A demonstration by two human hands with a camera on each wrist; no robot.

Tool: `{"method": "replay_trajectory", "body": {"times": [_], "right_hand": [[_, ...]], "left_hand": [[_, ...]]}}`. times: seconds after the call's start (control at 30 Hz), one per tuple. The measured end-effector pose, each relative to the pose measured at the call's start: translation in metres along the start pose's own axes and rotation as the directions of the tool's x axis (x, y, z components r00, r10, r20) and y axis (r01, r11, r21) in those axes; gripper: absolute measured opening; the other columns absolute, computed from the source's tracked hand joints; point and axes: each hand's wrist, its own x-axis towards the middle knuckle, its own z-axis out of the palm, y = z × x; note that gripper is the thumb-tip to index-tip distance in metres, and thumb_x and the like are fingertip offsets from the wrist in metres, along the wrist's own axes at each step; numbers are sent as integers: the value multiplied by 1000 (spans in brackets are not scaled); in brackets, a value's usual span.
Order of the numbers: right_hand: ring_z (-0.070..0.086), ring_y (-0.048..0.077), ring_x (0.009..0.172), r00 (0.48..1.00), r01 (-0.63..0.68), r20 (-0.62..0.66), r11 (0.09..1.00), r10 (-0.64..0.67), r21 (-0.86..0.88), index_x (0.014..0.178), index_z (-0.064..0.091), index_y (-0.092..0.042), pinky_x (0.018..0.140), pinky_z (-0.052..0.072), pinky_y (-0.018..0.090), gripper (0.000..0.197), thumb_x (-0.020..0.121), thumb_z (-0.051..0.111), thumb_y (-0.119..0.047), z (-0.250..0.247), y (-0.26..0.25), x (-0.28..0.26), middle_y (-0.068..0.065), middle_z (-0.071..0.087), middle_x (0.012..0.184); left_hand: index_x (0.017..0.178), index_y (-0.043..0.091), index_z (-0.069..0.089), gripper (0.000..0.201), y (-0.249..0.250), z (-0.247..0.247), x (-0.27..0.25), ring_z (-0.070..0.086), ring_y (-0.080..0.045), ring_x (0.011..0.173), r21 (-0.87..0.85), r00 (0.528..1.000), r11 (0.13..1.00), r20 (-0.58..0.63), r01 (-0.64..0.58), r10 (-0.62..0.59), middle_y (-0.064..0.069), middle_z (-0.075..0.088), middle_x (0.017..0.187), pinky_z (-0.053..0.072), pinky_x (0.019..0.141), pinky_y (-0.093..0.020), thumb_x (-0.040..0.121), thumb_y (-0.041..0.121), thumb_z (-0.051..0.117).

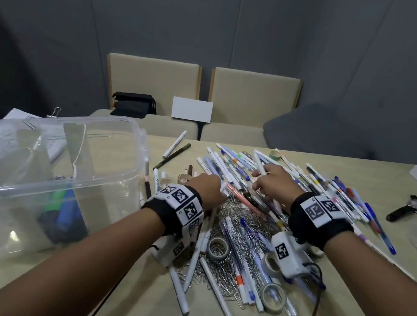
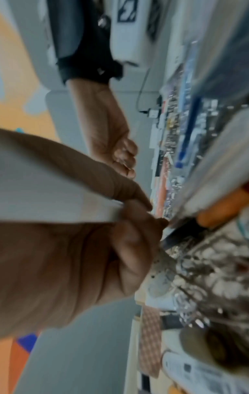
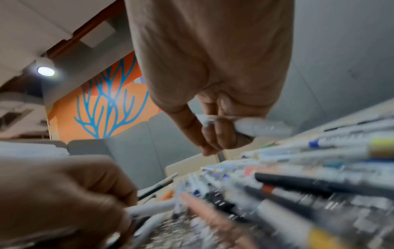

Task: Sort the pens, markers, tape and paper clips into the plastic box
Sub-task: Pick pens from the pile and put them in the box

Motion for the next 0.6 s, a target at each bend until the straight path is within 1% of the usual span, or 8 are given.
{"method": "replay_trajectory", "body": {"times": [0.07, 0.13, 0.2, 0.27, 0.37, 0.43, 0.5, 0.6], "right_hand": [[50, 23, 64, 999, 3, -52, 987, -11, -160, 93, 59, 5, 60, 39, 31, 21, 85, 55, -14, -10, 6, 5, 12, 59, 82], [49, 23, 63, 997, -30, -74, 951, 7, -308, 79, 56, -2, 60, 39, 31, 17, 83, 57, -19, -22, 11, 5, 12, 53, 73], [46, 22, 60, 996, -60, -79, 907, 30, -417, 70, 50, -10, 57, 35, 28, 13, 79, 58, -15, -31, 17, 3, 8, 47, 65], [42, 21, 59, 997, -71, -71, 865, 41, -497, 64, 44, -13, 54, 28, 26, 21, 77, 61, -14, -40, 24, -1, 6, 43, 61], [45, 20, 56, 998, -46, 14, 842, 64, -537, 66, 55, -11, 52, 31, 25, 23, 78, 72, -21, -50, 33, -11, 6, 50, 62], [51, 17, 56, 991, 8, 121, 856, 64, -517, 75, 69, -5, 53, 37, 25, 27, 76, 78, -30, -54, 37, -17, 5, 59, 65], [55, 15, 60, 979, 49, 195, 854, 62, -518, 80, 73, -7, 57, 44, 27, 30, 74, 80, -35, -52, 40, -23, 2, 65, 68], [56, 13, 63, 978, 82, 204, 802, 50, -591, 79, 68, -11, 56, 45, 23, 28, 72, 82, -34, -41, 41, -32, -1, 63, 70]], "left_hand": [[89, 7, 51, 22, 5, 3, -1, 58, -24, 72, 55, 999, 998, 34, -30, 29, -5, 52, 73, 43, 58, -29, 92, 28, 57], [95, 5, 53, 27, 10, 5, -4, 58, -23, 74, 131, 996, 990, 75, -53, 43, -3, 53, 74, 48, 65, -32, 89, 29, 63], [106, 5, 58, 29, 12, 6, -8, 64, -24, 86, 177, 994, 982, 104, -64, 47, -7, 63, 89, 52, 80, -38, 90, 29, 62], [104, 8, 58, 27, 9, 9, -6, 63, -24, 91, 200, 996, 979, 86, -46, 30, -8, 61, 97, 52, 76, -36, 91, 31, 59], [91, 11, 50, 18, 1, 12, -1, 58, -26, 87, 165, 999, 986, 29, 15, -21, -10, 56, 96, 51, 83, -42, 93, 29, 53], [99, 9, 53, 19, -1, 10, -1, 55, -25, 84, 167, 999, 985, -22, 37, -33, -12, 59, 104, 47, 78, -36, 95, 27, 49], [107, 6, 55, 26, -3, 10, -1, 58, -27, 90, 215, 999, 975, -22, 51, -48, -12, 60, 108, 46, 77, -35, 94, 28, 50], [85, 8, 49, 21, -1, 11, -1, 56, -28, 91, 254, 995, 966, 70, 47, -67, -9, 57, 95, 48, 92, -51, 92, 28, 52]]}}
